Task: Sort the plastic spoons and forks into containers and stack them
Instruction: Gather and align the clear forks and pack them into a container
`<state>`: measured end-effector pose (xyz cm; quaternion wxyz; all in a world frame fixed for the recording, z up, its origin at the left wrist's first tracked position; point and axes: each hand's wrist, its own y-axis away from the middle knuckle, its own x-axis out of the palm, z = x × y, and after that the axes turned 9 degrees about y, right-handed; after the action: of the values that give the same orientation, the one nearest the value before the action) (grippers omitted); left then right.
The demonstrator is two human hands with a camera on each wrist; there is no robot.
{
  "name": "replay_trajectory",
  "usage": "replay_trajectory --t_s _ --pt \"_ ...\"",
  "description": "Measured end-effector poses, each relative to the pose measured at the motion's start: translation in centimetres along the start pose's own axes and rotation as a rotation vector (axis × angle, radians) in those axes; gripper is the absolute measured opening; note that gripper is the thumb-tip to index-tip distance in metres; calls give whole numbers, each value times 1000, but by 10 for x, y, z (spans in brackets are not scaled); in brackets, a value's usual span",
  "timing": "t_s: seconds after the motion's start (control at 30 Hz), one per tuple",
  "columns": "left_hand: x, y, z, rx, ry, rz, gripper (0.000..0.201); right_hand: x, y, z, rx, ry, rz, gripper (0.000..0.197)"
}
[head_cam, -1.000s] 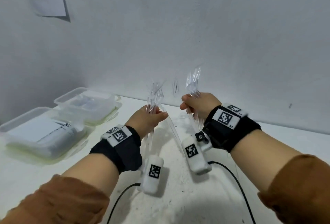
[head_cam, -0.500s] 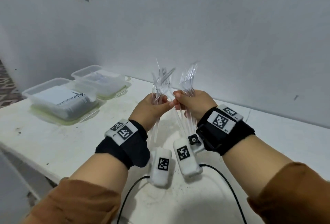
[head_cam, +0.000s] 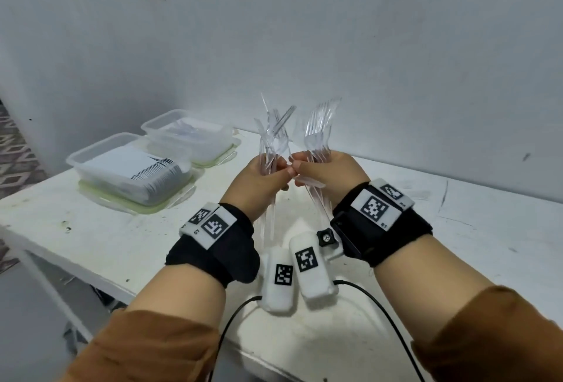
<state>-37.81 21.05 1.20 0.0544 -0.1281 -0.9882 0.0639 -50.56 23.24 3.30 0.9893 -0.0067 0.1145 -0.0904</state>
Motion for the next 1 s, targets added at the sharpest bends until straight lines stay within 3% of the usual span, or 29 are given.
replay_trajectory --t_s 0.3,0.5,0.73,1.0 --pt "-42 -11 0 -26 62 42 23 33 -5 0 1 -7 -81 16" --pt "-58 -18 -1 -40 183 38 25 44 -11 5 22 -282 -185 11" --pt "-69 -24 2 -42 220 23 28 49 -19 3 -11 -244 -296 14" --pt "-70 -27 -5 -50 106 107 22 62 -18 3 -59 15 -167 12"
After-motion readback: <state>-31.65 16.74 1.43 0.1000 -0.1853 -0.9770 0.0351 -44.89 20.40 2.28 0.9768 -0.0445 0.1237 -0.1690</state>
